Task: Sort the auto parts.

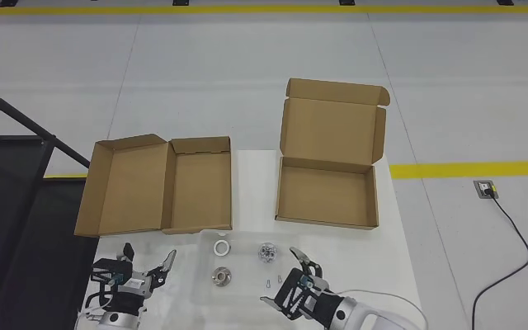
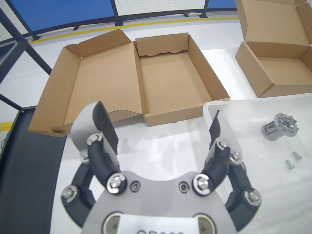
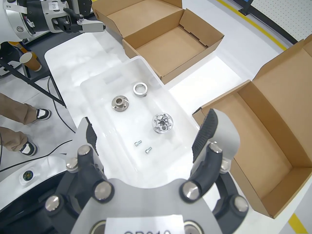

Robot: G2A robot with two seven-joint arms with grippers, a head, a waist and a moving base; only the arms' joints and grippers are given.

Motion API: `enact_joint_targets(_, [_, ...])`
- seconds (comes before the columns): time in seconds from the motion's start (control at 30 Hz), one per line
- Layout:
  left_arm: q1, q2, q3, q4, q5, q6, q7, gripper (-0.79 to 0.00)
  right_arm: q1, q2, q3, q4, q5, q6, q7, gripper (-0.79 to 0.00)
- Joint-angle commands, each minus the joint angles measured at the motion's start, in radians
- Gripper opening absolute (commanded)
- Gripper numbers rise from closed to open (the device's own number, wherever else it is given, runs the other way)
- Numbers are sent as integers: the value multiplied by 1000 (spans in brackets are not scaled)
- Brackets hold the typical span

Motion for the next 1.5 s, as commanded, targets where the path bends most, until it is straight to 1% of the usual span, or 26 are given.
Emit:
enact_joint_targets(0.0, [-7,-2,-4,16,-12,17,3,0,18,-3,-30,-3,-13,-18,24,0])
enact_joint_targets(0.1, [-10,-5,-16,39,-47,22,19,0,67,-13,-85,-1,9,-18,108,0])
enact_joint_targets(0.23, [0,-10,-36,67,-93,39,51,0,176,-34,-166,41,114,-29,263,0])
enact_joint_targets(0.33, [1,-13,-43,75,-114,58,53,0,264,-55,-224,80,209,-8,350,0])
enact_joint_targets(0.43, [1,-13,-43,75,-114,58,53,0,347,-76,-262,134,299,44,410,0])
enact_joint_targets(0.5, [1,-13,-43,75,-114,58,53,0,402,-90,-289,175,298,110,482,0])
enact_joint_targets(0.57, [1,-13,-43,75,-114,58,53,0,458,-103,-333,213,278,138,575,0])
enact_joint_targets(0.63, [1,-13,-43,75,-114,58,53,0,507,-115,-380,239,191,152,615,0])
enact_joint_targets(0.7, [1,-13,-43,75,-114,58,53,0,527,-125,-427,277,97,189,672,0])
enact_joint_targets(0.8, [1,-13,-43,75,-114,58,53,0,532,-140,-453,315,84,238,681,0])
enact_joint_targets(0.9, [1,-13,-43,75,-114,58,53,0,530,-148,-448,363,97,267,671,0])
enact_joint_targets(0.97, [1,-13,-43,75,-114,58,53,0,529,-153,-435,395,116,294,643,0])
enact_joint_targets(1.13, [1,-13,-43,75,-114,58,53,0,538,-169,-442,476,90,350,636,0])
enact_joint_targets(1.23, [1,-13,-43,75,-114,58,53,0,548,-183,-463,508,66,380,634,0])
enact_joint_targets(1.33, [1,-13,-43,75,-114,58,53,0,560,-199,-482,547,33,437,629,0])
enact_joint_targets(1.47, [1,-13,-43,75,-114,58,53,0,582,-224,-485,608,51,495,612,0])
